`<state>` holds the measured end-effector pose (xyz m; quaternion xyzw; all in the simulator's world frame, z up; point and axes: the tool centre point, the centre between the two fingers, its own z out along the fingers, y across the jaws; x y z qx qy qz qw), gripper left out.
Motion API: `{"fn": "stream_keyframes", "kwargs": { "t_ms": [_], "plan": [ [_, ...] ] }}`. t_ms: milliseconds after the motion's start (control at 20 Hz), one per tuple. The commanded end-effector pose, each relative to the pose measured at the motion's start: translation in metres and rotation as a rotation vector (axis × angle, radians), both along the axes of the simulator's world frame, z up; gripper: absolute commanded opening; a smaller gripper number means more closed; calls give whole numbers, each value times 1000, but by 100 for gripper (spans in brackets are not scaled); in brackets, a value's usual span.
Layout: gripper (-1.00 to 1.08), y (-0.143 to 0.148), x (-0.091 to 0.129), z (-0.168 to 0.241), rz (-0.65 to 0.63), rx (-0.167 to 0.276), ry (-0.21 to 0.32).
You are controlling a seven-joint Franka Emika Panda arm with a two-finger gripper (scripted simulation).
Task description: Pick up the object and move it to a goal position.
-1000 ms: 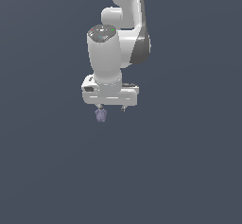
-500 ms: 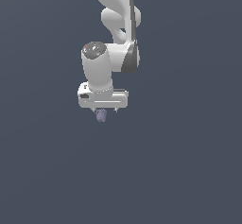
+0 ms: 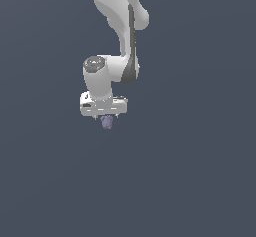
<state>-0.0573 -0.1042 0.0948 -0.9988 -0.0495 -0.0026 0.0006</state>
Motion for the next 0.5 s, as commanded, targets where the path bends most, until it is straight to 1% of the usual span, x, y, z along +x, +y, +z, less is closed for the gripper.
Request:
{"fn": "stream_keyframes", "kwargs": {
  "t_ms": [0, 450],
  "plan": [
    [100, -4, -5, -6, 15, -1, 3],
    [100, -5, -7, -14, 19, -1, 5]
  ]
}}
